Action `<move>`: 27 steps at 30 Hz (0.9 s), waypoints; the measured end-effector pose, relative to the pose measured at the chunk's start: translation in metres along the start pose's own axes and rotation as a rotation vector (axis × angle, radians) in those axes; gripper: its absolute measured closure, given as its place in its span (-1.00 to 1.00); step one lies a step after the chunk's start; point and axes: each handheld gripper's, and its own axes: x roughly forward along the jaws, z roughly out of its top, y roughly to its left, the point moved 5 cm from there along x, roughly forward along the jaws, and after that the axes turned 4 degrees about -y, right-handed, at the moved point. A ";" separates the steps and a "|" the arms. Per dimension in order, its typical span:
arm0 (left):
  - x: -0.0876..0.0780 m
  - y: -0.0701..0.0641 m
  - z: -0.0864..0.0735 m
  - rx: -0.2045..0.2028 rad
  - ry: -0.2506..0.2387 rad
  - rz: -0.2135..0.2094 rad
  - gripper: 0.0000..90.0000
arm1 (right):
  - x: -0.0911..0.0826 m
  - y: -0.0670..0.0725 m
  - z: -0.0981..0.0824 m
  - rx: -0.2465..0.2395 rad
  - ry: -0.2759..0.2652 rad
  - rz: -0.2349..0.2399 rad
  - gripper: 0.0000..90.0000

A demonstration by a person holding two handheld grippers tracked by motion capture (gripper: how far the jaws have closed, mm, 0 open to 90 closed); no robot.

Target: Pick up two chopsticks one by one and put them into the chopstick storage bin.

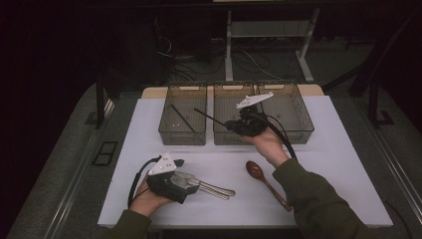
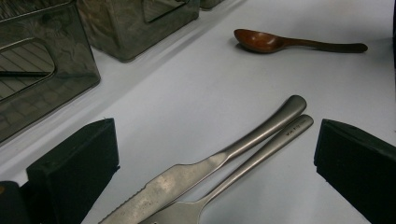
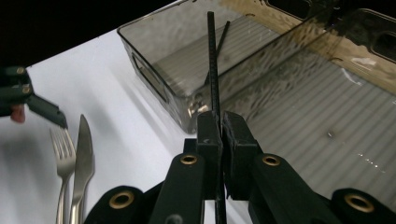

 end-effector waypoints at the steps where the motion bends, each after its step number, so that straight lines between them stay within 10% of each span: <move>1: 0.000 0.000 0.000 0.000 -0.003 0.001 -1.00 | 0.003 0.001 0.002 0.005 0.007 0.000 0.89; 27: -0.002 0.000 0.002 0.007 -0.012 -0.006 -1.00 | 0.094 0.004 0.049 0.041 0.076 -0.030 0.89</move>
